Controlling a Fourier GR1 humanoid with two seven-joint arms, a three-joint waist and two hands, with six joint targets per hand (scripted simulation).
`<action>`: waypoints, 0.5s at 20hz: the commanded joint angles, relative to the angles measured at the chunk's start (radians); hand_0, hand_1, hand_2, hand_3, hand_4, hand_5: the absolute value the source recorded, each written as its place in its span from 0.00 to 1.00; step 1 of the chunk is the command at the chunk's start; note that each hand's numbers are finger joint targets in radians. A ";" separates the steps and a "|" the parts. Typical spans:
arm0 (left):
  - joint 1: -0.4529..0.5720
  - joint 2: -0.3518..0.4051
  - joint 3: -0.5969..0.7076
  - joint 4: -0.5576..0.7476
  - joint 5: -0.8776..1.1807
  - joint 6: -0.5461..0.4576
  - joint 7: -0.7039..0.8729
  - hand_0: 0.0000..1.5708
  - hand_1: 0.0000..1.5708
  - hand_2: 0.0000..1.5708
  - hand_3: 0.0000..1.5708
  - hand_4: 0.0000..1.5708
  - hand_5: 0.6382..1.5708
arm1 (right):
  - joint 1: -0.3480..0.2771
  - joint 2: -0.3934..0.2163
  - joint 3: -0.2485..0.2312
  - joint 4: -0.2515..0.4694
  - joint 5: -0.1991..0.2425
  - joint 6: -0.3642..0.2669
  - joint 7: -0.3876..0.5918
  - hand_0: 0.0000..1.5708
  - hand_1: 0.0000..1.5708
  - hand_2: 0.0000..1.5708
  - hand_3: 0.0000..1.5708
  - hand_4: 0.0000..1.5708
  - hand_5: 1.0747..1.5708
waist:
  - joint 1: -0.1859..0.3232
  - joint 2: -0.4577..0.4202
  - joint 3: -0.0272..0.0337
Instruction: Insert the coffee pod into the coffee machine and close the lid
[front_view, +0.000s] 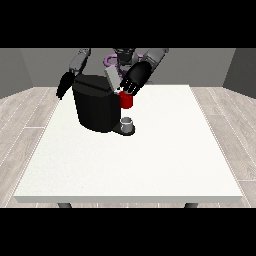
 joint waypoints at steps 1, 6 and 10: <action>-0.010 -0.033 0.004 0.001 0.001 0.032 0.005 0.77 0.77 0.79 0.76 0.23 1.00 | 0.005 0.005 0.012 0.002 0.013 -0.006 0.008 0.00 0.00 0.00 0.00 0.00 1.00 | -0.012 -0.008 0.0009; -0.033 -0.070 -0.001 -0.010 0.004 0.025 0.017 0.77 0.77 0.78 0.75 0.23 1.00 | -0.051 -0.007 -0.019 0.039 -0.003 -0.010 0.035 0.00 0.00 0.00 0.00 0.00 1.00 | 0.010 -0.011 0.0010; 0.012 -0.019 -0.022 -0.029 -0.045 0.104 -0.056 0.81 0.81 0.81 0.75 0.11 1.00 | -0.027 -0.021 -0.027 0.016 -0.012 0.002 -0.005 0.00 0.00 0.00 0.00 0.00 1.00 | 0.005 0.022 0.0008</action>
